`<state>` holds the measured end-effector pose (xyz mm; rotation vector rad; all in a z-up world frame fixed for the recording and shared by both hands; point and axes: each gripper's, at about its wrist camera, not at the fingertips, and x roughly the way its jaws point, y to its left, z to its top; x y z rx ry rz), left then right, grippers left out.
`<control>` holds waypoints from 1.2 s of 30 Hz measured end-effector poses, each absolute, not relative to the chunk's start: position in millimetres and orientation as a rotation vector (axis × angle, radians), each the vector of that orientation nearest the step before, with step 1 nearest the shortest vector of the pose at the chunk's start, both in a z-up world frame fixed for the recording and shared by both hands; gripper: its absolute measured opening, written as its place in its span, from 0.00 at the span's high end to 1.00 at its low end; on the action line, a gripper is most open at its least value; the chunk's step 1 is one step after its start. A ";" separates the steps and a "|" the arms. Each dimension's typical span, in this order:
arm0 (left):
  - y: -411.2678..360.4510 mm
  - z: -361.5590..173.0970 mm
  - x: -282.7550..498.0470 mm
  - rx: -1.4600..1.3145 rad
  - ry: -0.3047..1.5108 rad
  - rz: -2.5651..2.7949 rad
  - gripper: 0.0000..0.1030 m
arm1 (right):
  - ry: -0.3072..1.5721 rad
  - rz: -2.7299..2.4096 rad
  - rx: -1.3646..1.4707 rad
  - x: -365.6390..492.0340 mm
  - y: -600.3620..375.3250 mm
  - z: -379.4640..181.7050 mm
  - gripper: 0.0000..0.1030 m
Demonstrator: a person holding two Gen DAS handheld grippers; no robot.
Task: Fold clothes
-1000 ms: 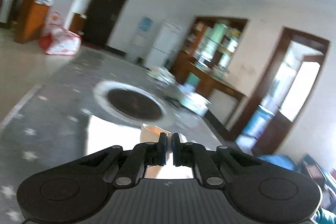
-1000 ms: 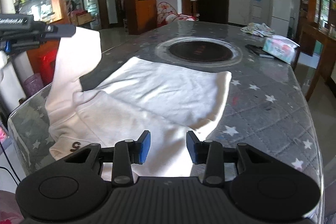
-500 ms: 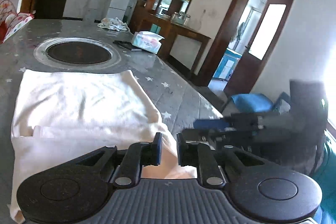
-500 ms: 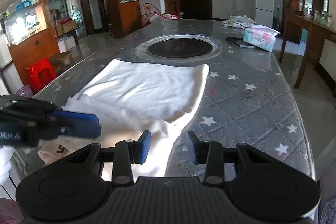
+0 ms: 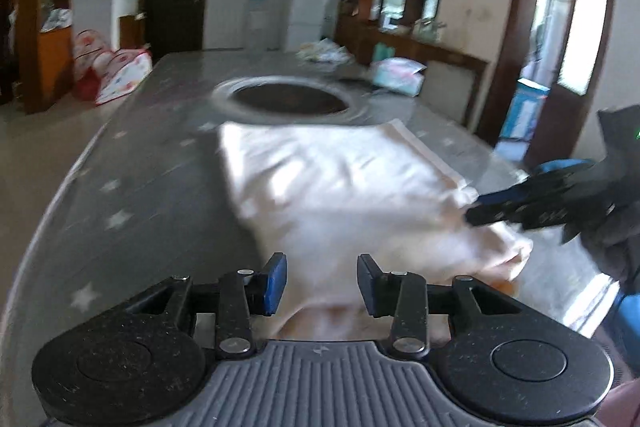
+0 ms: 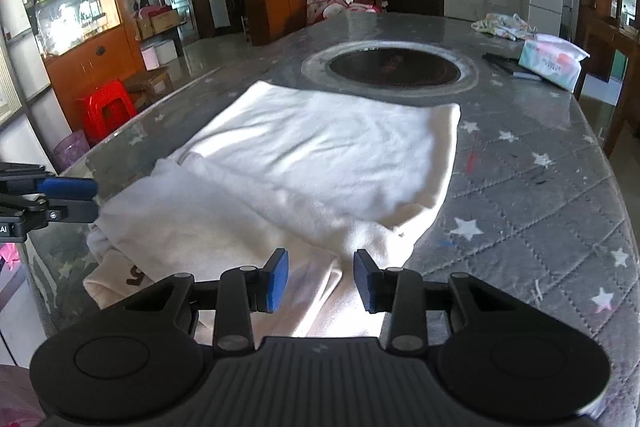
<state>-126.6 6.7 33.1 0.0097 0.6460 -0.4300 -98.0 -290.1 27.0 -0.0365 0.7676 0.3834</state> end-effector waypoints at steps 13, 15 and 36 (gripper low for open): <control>15.6 15.5 -134.5 0.102 0.665 -0.436 0.76 | 0.756 0.367 -0.111 -94.5 -278.9 31.4 0.92; 13.1 14.8 -135.4 0.123 0.658 -0.441 0.85 | 0.723 0.360 -0.130 -96.0 -276.5 40.7 0.92; 27.3 52.1 -109.6 0.108 0.613 -0.445 0.86 | 0.685 0.331 -0.163 -92.8 -282.5 45.9 0.88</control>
